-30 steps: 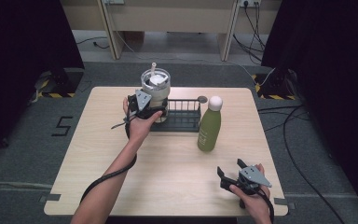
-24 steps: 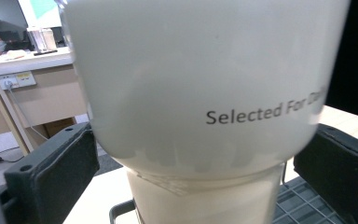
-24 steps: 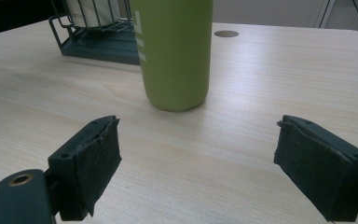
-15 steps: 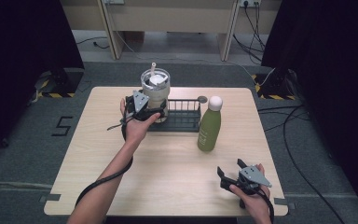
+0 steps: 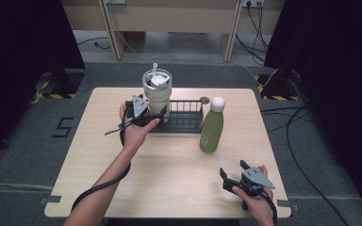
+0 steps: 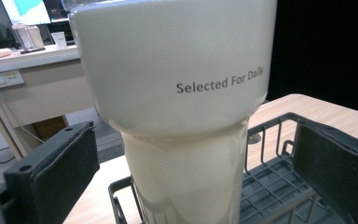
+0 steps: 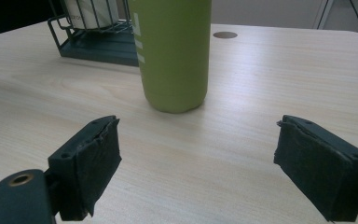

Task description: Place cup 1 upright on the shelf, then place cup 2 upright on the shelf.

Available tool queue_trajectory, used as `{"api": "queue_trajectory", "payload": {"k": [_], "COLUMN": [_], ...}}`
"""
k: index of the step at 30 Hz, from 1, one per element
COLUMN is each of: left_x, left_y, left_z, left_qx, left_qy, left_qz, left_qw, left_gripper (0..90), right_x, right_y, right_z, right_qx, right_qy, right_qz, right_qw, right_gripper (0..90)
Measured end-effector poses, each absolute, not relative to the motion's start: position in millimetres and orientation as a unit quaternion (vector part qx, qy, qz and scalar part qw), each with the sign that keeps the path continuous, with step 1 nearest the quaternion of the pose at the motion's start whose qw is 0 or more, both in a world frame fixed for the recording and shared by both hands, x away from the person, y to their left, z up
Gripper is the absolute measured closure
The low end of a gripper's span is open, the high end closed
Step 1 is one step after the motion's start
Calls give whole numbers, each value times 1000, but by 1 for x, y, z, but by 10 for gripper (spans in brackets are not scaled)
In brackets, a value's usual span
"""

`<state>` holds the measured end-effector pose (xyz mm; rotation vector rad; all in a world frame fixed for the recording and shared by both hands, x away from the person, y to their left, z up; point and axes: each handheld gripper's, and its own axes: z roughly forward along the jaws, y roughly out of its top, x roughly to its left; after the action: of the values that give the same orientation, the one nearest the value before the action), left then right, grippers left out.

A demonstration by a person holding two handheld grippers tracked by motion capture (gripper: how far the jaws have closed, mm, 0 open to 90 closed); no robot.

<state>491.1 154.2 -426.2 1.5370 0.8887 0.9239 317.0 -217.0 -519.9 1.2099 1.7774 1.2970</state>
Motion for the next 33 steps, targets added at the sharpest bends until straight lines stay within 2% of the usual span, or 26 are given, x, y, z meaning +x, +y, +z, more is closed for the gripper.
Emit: {"api": "queue_trajectory", "payload": {"k": [33], "left_x": [437], "left_y": [198], "left_z": [-447], "left_qx": [649], "left_qy": [371], "left_qz": [382], "left_qw": [543], "left_gripper": [0], "right_x": [319], "right_y": [-224], "right_z": [-508], "right_qx": [468], "right_qy": [653], "right_qz": [497], "right_qw": [328], "right_gripper": [138]}}
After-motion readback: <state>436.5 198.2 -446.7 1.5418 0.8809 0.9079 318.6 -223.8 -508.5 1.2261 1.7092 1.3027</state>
